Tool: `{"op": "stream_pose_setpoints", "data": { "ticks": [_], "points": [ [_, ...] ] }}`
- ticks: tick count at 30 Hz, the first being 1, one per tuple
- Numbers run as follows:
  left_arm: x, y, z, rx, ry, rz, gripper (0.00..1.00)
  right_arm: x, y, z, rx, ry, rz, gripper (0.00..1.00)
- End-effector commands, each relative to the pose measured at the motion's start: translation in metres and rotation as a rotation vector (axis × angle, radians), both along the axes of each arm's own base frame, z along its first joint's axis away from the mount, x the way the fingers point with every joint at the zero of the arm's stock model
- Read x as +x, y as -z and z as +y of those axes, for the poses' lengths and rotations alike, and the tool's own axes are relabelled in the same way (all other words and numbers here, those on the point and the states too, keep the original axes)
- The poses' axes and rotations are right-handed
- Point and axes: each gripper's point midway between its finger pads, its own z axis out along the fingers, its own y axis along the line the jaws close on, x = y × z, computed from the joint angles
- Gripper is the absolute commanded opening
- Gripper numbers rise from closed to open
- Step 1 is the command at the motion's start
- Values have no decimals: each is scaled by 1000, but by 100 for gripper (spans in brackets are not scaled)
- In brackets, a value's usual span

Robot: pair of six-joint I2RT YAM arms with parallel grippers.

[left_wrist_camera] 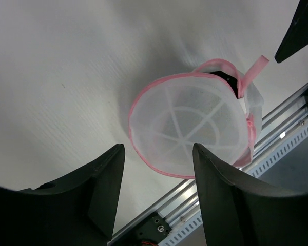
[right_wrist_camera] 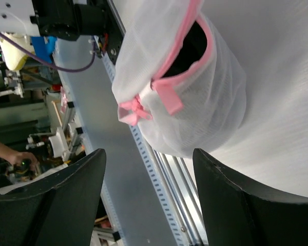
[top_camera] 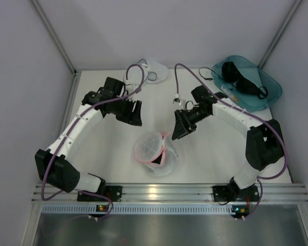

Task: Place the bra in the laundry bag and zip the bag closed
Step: Adjust the laundry bag at the center of the board, then zip the laundry bag at the center of the board.

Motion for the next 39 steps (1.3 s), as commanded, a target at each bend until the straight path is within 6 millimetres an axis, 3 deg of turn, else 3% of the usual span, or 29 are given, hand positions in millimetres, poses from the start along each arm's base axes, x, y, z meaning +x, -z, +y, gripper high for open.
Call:
{"op": "stream_pose_setpoints", "data": {
  "ticks": [1,9,12,13,16,20,21,26,28,30,34,39],
  "points": [
    [9,-27,-6,-108,-32,-88,61,19,-18,23,14,62,34,69],
    [0,3,14,-17,-75,-84,62,8,-7,48,-58,55,170,69],
    [-8,21,28,43,-101,-68,61,6,-8,55,-69,39,176,69],
    [-17,38,32,64,-108,-31,61,5,-7,55,-81,40,179,70],
    [-33,60,33,14,-113,44,60,8,0,57,-107,43,189,69],
    [-24,61,13,-77,-99,81,60,6,5,61,-119,28,217,69],
    [-22,70,7,-84,-93,133,59,4,6,62,-119,24,222,69],
    [-14,66,-28,-264,-67,234,59,-5,16,64,-118,12,271,65],
    [-13,76,-36,-291,-80,305,57,-6,19,64,-115,13,279,63],
    [-13,82,-42,-311,-80,343,57,-8,20,64,-107,10,284,58],
    [-5,79,-53,-377,-96,363,57,-12,21,66,-75,4,326,38],
    [0,69,-54,-391,-90,333,54,-10,15,69,-10,-9,378,3]
  ]
}}
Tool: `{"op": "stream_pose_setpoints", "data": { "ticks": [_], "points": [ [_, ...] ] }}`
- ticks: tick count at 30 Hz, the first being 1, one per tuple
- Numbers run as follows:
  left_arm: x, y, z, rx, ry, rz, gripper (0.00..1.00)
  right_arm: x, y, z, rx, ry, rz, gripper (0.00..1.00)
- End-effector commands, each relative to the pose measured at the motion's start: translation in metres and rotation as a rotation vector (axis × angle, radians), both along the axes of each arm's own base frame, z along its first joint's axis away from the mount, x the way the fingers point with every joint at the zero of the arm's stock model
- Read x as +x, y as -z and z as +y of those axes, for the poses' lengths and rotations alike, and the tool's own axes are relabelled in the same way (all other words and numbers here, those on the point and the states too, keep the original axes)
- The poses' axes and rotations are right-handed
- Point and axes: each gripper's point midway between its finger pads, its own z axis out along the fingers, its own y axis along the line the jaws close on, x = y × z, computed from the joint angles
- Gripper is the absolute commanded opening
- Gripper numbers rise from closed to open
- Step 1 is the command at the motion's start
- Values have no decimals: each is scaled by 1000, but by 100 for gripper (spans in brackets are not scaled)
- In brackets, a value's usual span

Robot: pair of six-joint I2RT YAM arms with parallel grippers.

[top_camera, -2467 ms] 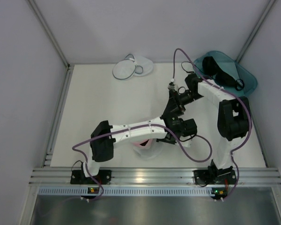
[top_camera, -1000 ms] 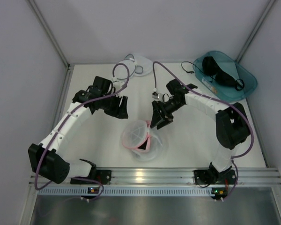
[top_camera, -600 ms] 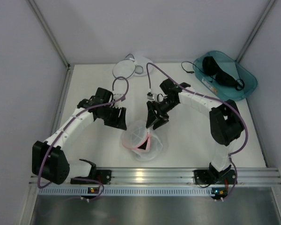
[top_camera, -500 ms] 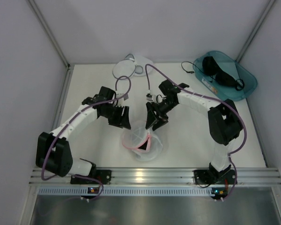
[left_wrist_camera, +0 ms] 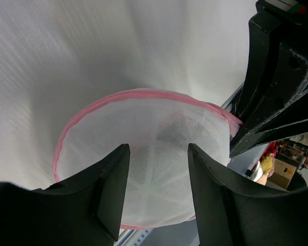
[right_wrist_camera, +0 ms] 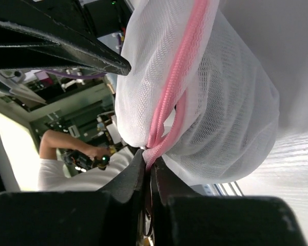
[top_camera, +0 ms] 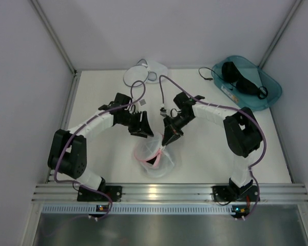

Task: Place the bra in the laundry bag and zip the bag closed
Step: Zip the laundry bag at the center of the board.

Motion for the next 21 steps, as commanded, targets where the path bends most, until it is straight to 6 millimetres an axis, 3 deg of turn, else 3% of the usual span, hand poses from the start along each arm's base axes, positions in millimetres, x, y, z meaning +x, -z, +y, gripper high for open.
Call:
{"op": "stream_pose_setpoints", "data": {
  "ticks": [1,5,9,10,11,12,13,16,17,21],
  "points": [
    [12,-32,-10,-89,9,-101,54,4,-12,8,105,-4,13,0],
    [17,-80,10,-23,42,-389,55,8,-23,3,171,29,55,0],
    [24,-130,27,82,196,-768,53,8,-34,1,231,30,64,0],
    [15,-137,33,127,283,-861,51,7,-35,1,236,30,72,0],
    [3,-140,25,139,369,-904,50,7,-36,1,239,30,75,0],
    [5,-144,29,226,431,-991,49,6,-37,1,242,28,82,0],
    [-18,-141,16,246,539,-1017,44,5,-40,1,247,28,92,0],
    [-39,-138,4,347,710,-1114,40,3,-44,1,255,34,131,0],
    [-59,-138,-13,326,800,-1148,38,1,-47,1,266,32,150,0],
    [-74,-136,-28,349,935,-1228,40,-4,-55,-1,289,27,193,0]
  ]
}}
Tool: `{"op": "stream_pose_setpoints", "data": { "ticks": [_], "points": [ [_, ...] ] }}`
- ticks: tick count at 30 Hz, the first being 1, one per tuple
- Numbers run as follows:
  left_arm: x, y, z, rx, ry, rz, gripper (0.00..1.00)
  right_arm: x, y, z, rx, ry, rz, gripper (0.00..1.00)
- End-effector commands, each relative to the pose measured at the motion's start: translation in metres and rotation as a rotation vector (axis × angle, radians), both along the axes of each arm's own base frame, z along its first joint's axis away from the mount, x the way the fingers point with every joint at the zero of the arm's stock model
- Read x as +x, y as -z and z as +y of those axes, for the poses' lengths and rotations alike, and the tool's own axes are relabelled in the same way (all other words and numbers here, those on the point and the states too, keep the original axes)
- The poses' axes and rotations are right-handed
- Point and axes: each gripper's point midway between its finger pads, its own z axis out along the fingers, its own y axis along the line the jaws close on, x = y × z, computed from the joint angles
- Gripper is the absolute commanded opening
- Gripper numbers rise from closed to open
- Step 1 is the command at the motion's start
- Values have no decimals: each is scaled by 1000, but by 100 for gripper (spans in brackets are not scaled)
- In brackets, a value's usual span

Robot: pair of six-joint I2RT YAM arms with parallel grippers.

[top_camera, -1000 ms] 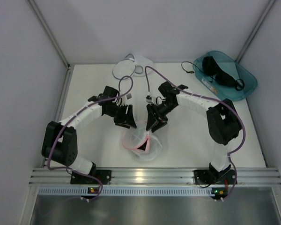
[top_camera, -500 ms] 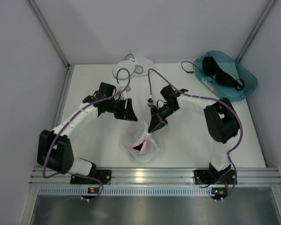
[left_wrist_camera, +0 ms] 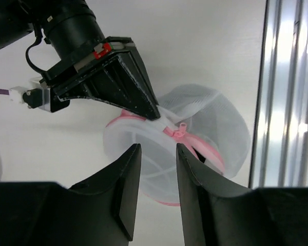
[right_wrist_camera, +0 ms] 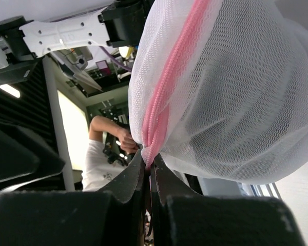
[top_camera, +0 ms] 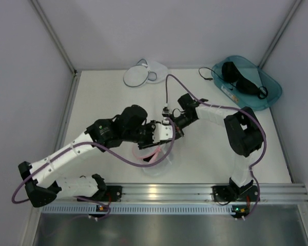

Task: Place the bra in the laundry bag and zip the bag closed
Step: Zip the laundry bag at the center of the board.

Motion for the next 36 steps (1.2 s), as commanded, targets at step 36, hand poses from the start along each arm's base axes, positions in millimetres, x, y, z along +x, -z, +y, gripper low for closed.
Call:
{"op": "stream_pose_setpoints", "data": {
  "ticks": [36],
  "points": [
    [-24,84,-21,477,423,-471,37,-20,-39,-1,104,-35,113,0]
  ]
}}
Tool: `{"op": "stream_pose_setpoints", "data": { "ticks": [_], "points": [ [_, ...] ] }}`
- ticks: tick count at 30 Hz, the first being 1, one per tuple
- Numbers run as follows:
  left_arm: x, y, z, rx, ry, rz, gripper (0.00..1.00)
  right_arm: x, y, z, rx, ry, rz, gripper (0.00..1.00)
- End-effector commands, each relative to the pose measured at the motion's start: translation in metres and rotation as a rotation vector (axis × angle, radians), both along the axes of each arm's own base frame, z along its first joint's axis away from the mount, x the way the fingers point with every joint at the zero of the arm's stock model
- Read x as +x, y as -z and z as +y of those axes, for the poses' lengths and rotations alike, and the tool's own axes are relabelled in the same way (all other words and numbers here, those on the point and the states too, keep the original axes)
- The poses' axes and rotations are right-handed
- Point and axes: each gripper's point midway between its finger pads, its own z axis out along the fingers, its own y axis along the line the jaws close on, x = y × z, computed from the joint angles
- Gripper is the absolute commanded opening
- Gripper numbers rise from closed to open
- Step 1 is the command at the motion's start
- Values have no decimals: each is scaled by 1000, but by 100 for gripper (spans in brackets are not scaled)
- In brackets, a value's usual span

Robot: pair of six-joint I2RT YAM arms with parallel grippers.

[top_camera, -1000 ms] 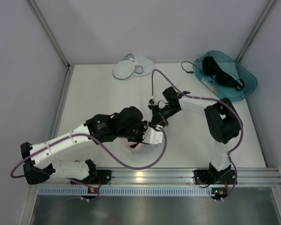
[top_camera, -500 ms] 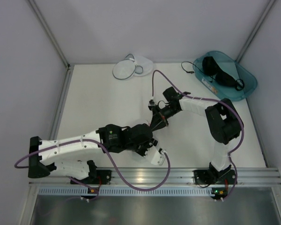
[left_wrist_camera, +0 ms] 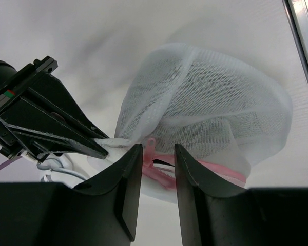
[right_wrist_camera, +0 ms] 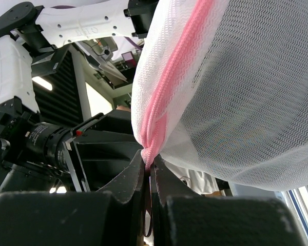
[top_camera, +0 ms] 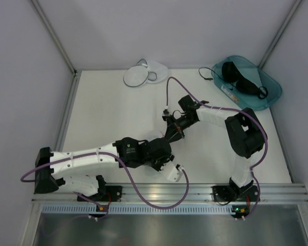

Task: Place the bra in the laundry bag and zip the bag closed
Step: Zip the laundry bag at the center of the board.

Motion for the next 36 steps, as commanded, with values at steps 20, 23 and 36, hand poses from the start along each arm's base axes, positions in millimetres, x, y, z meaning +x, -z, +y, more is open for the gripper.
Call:
{"op": "stream_pose_setpoints", "data": {
  "ticks": [20,23,36],
  "points": [
    [12,-6,-2,-6,32,-68,4,-5,-21,0,77,-25,-21,0],
    [8,-7,4,0,28,-51,0,-3,-22,0,84,-22,-31,0],
    [-18,-13,17,-2,82,63,0,15,-22,-5,93,16,-91,0]
  ]
}}
